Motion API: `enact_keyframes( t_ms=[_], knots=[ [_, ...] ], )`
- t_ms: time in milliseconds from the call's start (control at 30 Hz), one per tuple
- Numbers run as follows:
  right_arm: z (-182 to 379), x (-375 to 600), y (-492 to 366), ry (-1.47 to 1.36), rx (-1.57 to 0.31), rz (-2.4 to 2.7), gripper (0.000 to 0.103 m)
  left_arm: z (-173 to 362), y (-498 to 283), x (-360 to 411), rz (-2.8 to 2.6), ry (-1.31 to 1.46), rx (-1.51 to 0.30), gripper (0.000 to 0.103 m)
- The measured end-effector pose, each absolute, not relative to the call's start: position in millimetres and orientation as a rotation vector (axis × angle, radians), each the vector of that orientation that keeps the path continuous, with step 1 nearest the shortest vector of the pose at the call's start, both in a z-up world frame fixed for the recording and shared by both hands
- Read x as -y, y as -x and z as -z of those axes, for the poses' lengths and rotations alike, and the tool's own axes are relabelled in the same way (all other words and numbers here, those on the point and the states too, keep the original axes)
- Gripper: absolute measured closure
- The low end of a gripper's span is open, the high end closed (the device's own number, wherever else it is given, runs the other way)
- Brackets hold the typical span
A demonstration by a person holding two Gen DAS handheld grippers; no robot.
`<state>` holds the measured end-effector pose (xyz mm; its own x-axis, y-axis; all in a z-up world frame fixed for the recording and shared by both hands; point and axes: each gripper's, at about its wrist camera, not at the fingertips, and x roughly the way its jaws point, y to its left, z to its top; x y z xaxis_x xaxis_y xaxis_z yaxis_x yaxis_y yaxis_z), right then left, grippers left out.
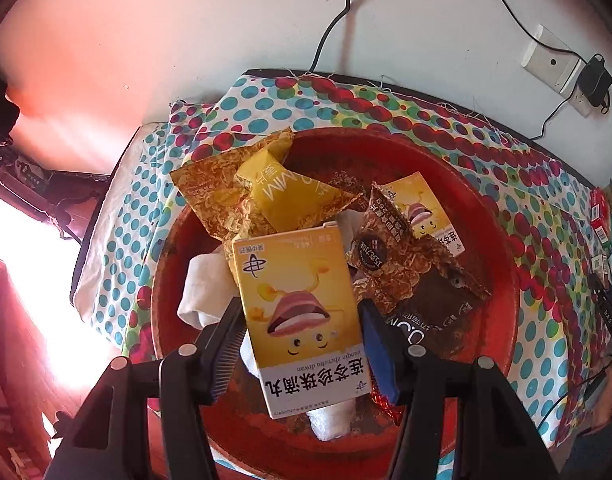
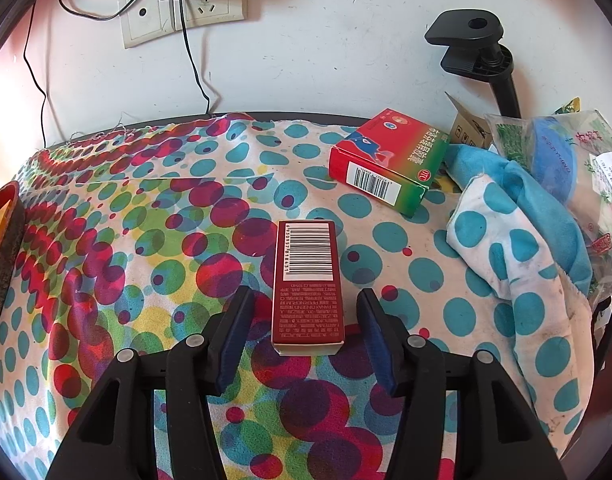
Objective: Organize objects
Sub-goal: 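Carry the yellow medicine box with the left tool over the red tray, then lower the yellow medicine box into the tray with the left tool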
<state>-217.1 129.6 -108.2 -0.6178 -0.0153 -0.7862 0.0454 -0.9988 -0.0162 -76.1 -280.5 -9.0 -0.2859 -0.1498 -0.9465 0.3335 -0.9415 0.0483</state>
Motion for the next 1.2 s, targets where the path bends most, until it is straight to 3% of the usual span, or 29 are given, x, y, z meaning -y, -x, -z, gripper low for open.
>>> enact_keyframes(
  t_ms=[433,500,567,1200],
  knots=[
    [109,-132,219,-1.354,-0.039,2.794,0.053,31,80,285,2.271,-1.676,-0.243,0.042],
    [109,-131,217,-1.344,-0.044,2.791,0.06,32,76,287,2.273,-1.659,-0.262,0.042],
    [108,-134,215,-1.334,-0.047,2.789,0.075,33,72,287,2.283,-1.655,-0.281,0.042],
    [105,-141,203,-1.342,-0.091,2.812,0.075,1,21,273,2.352,-1.472,-0.22,0.041]
  ],
)
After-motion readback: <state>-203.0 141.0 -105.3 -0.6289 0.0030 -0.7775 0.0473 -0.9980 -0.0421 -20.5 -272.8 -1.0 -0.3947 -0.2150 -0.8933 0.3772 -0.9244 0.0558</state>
